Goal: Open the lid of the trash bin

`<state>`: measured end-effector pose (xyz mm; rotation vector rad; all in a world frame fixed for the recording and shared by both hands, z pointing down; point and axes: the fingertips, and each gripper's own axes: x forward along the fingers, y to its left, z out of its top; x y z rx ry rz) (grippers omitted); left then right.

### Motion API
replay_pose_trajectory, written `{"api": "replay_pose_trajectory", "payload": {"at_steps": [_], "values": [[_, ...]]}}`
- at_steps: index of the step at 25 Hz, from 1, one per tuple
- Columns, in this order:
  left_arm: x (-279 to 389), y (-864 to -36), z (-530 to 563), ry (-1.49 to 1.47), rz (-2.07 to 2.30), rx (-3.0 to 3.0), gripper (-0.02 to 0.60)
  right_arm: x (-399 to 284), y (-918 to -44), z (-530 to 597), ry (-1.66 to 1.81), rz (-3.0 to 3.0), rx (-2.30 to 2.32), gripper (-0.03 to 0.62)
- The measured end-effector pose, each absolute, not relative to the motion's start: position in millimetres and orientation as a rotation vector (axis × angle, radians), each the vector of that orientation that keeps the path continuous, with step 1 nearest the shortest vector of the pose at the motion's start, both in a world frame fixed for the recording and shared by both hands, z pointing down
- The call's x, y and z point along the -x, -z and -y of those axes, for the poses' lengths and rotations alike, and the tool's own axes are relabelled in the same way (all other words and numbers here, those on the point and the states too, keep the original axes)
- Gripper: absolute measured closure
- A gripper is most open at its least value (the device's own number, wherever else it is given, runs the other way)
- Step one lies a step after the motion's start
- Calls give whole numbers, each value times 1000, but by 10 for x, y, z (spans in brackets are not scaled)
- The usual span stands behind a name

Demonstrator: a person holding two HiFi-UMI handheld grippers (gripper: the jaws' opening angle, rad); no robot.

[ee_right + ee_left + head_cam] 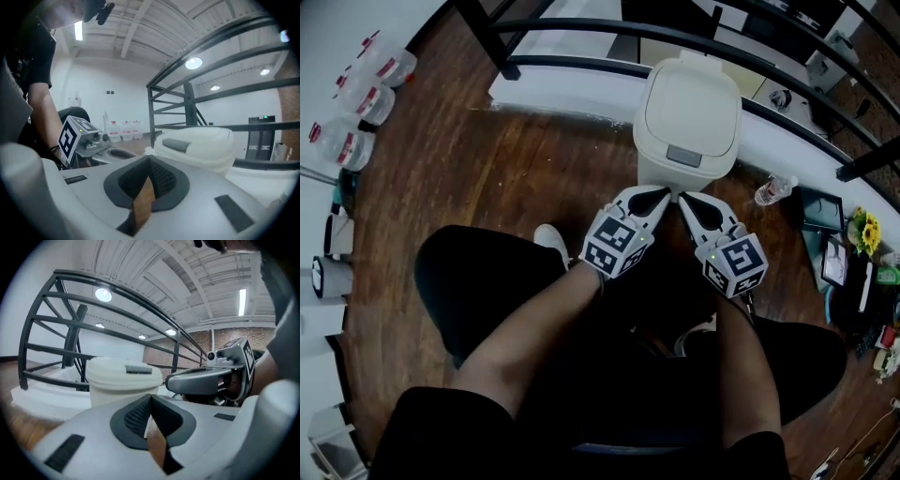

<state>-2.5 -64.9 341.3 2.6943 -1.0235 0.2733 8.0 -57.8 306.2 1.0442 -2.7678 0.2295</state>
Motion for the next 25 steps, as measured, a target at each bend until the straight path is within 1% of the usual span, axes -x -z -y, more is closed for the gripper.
{"api": "replay_pose_trajectory", "payload": {"at_steps": [4,6,10,14,18,21,25], "values": [[79,-2506,464,-108,1048,-2750,540,-137,-2296,482,-221,2853,-1083,580],[70,-2074,304,-74,1004,-2838,540,-160,-1944,420,-254,2908,-1098,580],[131,-1644,123,-42,932,-2920,540,-181,-1486,207,-306,2967,-1116,580],[122,-1568,6,26,845,-2928,540,-156,-1362,60,-207,3010,-1128,580],[145,-1845,88,20,852,-2895,540,-211,-1524,95,-55,3015,-1153,580],[173,-1894,191,53,911,-2895,540,-143,-1661,137,-52,3013,-1138,580],[124,-1903,248,6,952,-2976,540,-33,-1813,150,-80,2997,-1094,580]]}}
